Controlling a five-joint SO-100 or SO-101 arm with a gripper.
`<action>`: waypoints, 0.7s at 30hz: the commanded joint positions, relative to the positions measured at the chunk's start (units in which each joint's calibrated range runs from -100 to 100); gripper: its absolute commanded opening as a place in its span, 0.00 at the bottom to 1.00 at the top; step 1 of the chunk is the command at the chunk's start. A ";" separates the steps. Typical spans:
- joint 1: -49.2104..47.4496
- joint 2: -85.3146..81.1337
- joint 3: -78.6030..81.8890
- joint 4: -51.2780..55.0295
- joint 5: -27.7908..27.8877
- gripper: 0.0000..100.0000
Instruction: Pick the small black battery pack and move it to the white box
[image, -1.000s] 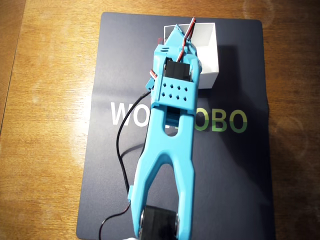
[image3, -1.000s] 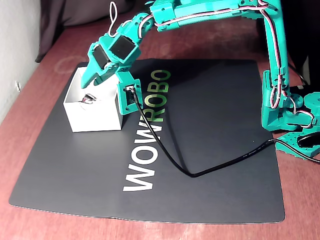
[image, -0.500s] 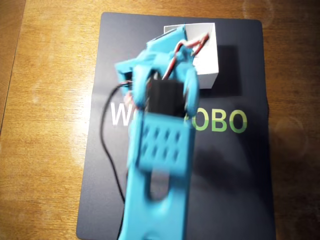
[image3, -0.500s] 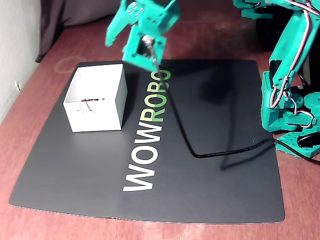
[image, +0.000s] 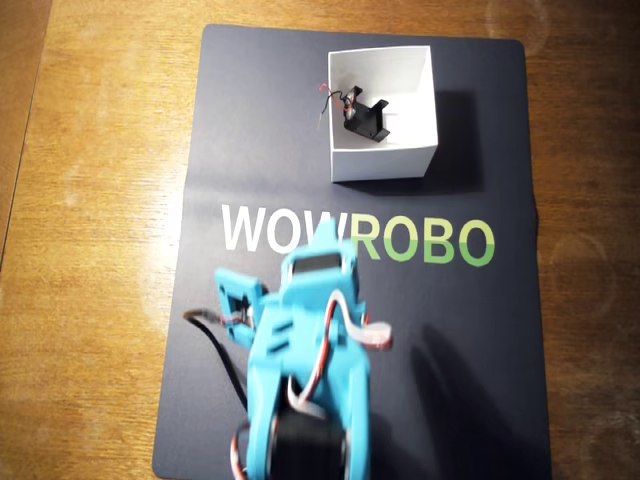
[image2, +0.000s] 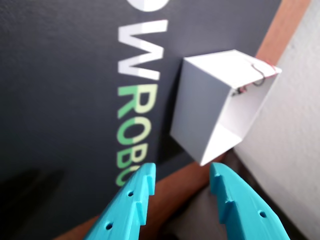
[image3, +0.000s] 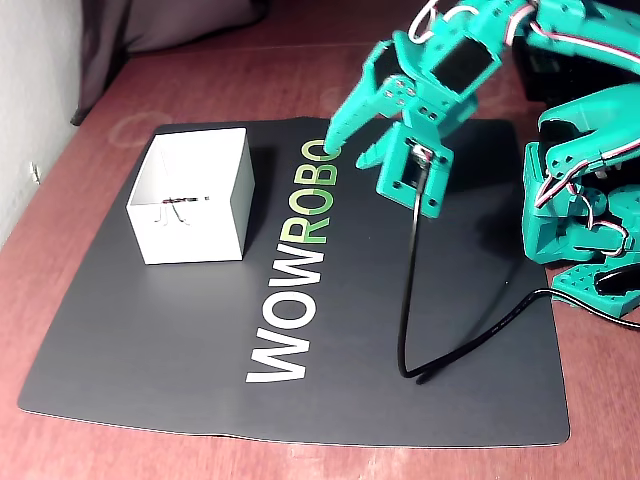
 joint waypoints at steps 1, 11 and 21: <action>-0.75 -15.25 12.42 -0.89 -0.25 0.12; -0.75 -33.48 25.21 -0.72 -2.37 0.12; -0.87 -33.75 25.21 1.21 -8.56 0.12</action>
